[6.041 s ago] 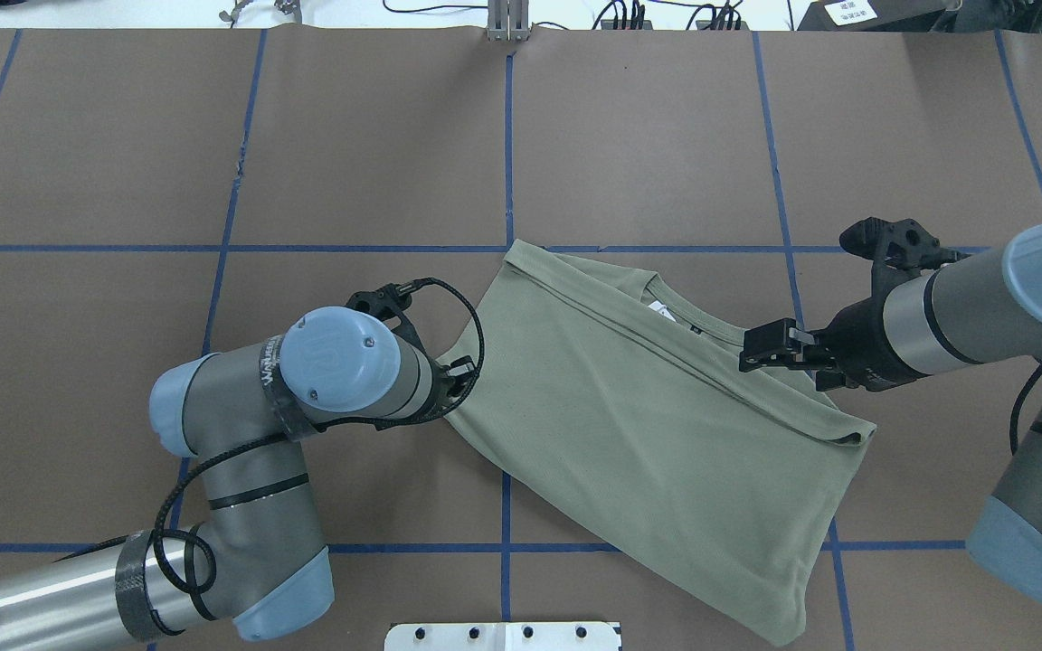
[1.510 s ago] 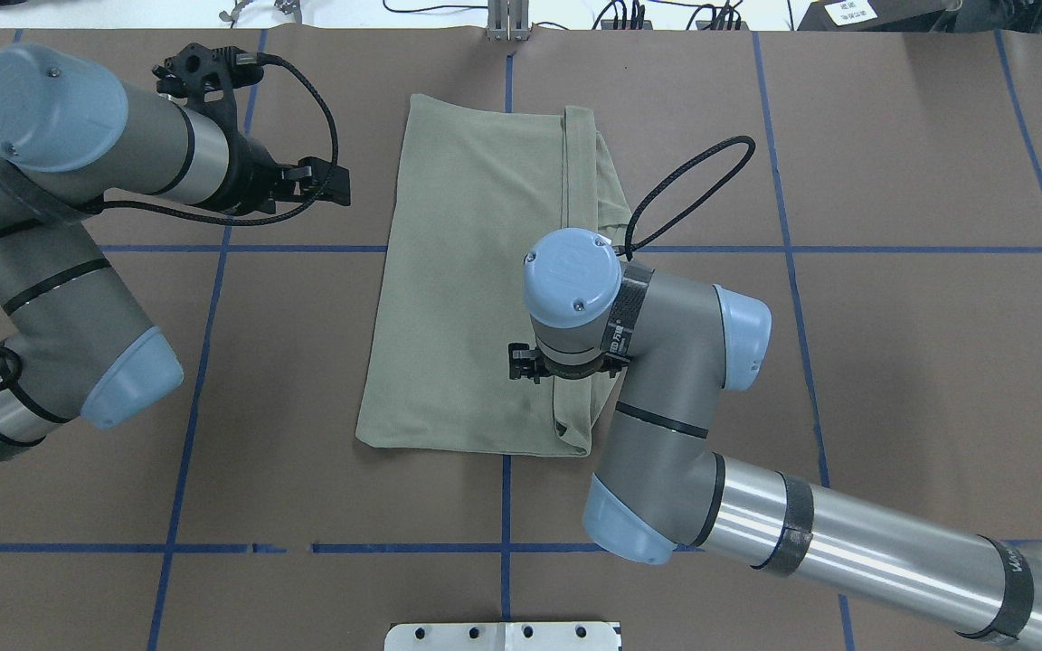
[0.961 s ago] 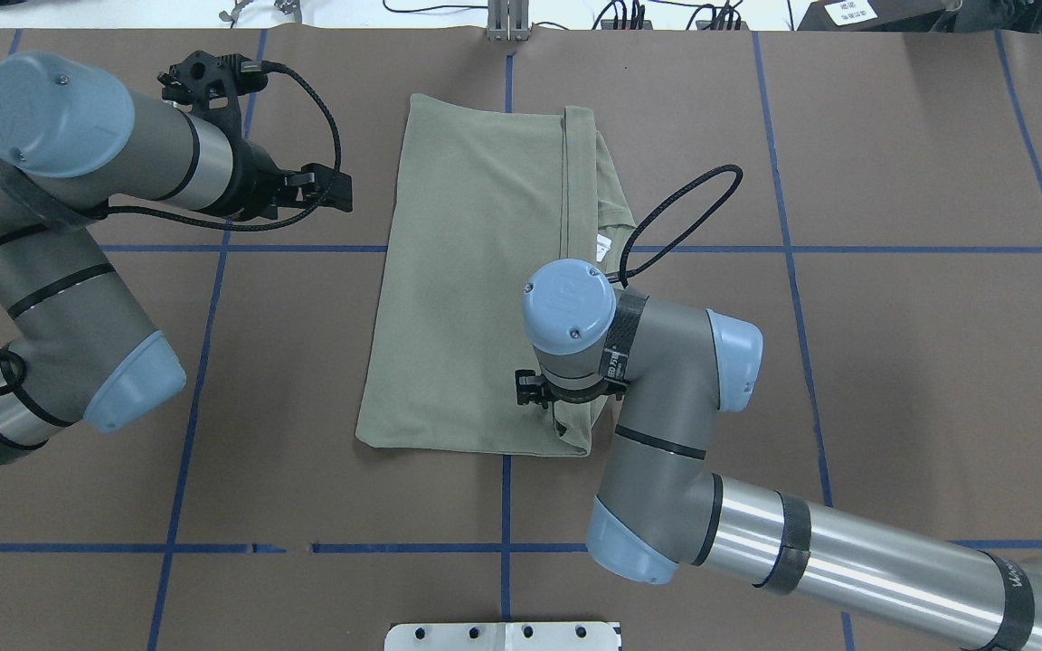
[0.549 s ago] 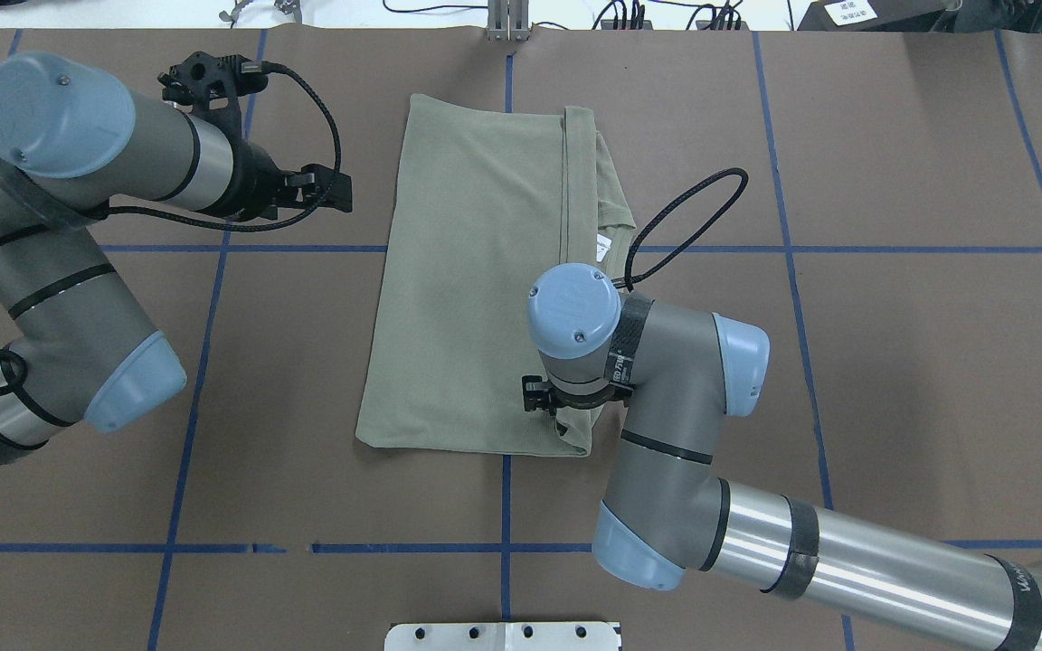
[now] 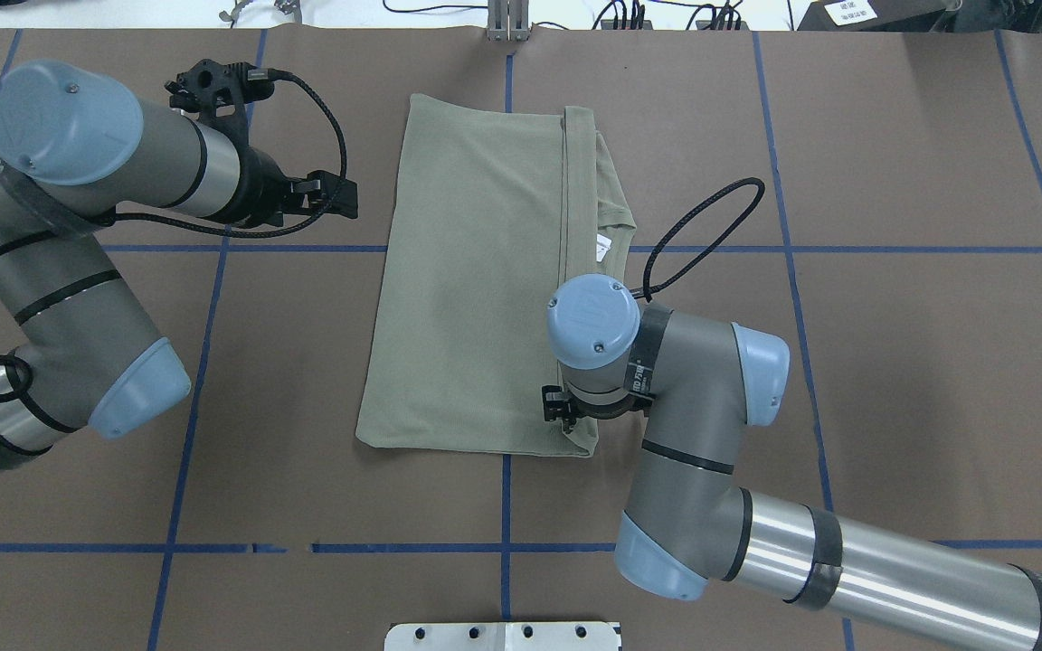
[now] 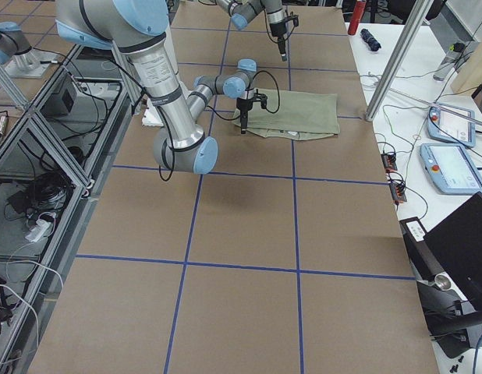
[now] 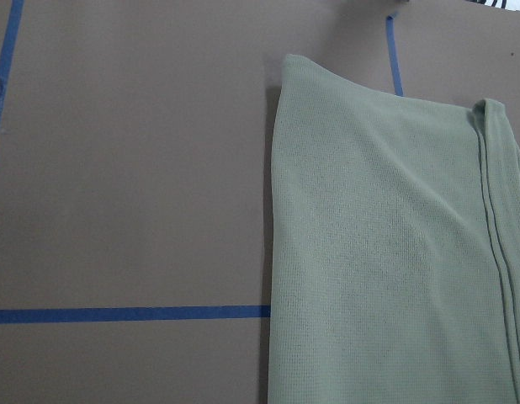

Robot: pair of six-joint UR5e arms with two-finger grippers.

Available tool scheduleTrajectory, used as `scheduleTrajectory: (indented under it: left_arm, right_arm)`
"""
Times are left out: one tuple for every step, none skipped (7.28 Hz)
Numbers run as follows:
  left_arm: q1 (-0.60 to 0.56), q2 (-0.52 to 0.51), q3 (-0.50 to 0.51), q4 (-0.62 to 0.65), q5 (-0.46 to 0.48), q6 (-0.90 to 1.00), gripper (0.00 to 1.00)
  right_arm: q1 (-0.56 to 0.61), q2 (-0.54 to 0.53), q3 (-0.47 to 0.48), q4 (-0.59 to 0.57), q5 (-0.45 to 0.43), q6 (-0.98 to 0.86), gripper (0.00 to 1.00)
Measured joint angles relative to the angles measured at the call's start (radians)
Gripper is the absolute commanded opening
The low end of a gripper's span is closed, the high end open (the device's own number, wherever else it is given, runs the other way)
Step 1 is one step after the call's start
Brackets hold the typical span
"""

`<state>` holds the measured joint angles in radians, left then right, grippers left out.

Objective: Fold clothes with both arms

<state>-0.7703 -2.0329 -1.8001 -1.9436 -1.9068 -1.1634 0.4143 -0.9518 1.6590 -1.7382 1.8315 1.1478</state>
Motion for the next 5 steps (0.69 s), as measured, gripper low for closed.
scheduleTrajectory:
  left_arm:
    - [0.001,-0.001,0.000,0.000,0.000,-0.003,1.00]
    - [0.002,-0.003,-0.001,0.000,0.000,-0.009,1.00]
    - [0.003,-0.005,-0.001,-0.001,0.000,-0.013,1.00]
    - [0.003,-0.005,-0.002,0.000,0.000,-0.015,1.00]
    - [0.003,-0.006,-0.002,0.000,0.000,-0.016,1.00]
  right_arm:
    - [0.000,-0.053,0.056,-0.008,0.001,-0.016,1.00]
    - [0.002,-0.100,0.111,-0.026,0.001,-0.045,1.00]
    - [0.005,-0.131,0.144,-0.043,-0.001,-0.065,1.00]
    - [0.010,-0.155,0.169,-0.051,-0.003,-0.080,1.00]
    - [0.021,-0.169,0.199,-0.055,-0.002,-0.098,1.00]
